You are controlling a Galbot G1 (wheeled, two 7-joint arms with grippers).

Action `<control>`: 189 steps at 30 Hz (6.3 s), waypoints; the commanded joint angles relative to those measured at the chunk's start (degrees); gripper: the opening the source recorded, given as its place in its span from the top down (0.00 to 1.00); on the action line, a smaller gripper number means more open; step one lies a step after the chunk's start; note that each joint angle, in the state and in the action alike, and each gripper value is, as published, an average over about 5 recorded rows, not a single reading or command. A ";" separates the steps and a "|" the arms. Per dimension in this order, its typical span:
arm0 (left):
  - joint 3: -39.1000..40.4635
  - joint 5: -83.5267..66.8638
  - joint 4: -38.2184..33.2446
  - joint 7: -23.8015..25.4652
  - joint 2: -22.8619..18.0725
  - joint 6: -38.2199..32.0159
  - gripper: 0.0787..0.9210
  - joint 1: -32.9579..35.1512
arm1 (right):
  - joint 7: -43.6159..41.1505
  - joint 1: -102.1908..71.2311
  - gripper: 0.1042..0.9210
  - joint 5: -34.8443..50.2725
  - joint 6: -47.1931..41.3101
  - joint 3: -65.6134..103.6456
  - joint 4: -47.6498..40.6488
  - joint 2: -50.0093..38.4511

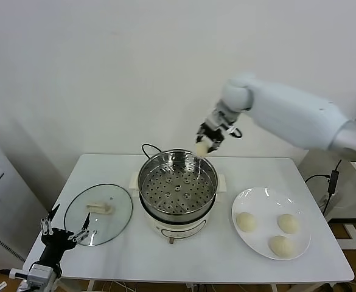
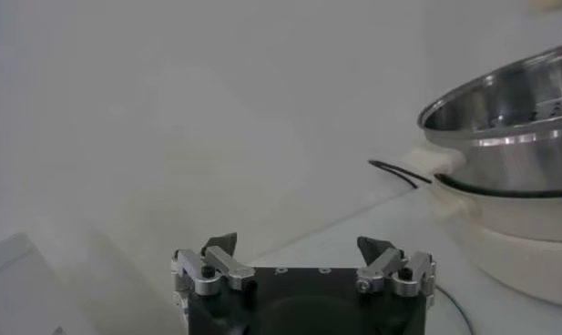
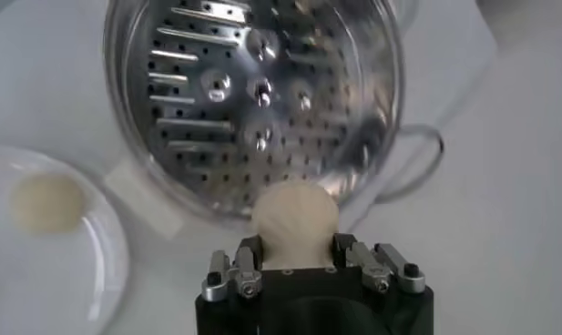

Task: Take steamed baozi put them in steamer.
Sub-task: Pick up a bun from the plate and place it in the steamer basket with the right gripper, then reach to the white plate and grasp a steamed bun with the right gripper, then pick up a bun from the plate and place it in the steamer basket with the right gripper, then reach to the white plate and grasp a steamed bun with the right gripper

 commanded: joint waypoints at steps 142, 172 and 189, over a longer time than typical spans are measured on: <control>-1.43 -0.65 -0.14 -0.60 -1.46 -0.62 0.12 0.03 | 28.39 -4.53 0.58 52.85 -49.96 -14.00 5.80 7.10; -0.66 -0.39 0.19 -0.52 -1.40 -0.71 0.12 -0.75 | -1.23 18.88 0.12 41.80 -43.10 -16.72 8.83 -12.58; 0.01 0.89 -1.16 -0.32 -2.06 -0.68 0.12 0.12 | -5.83 -5.02 0.12 11.46 -28.43 -11.20 16.82 -42.61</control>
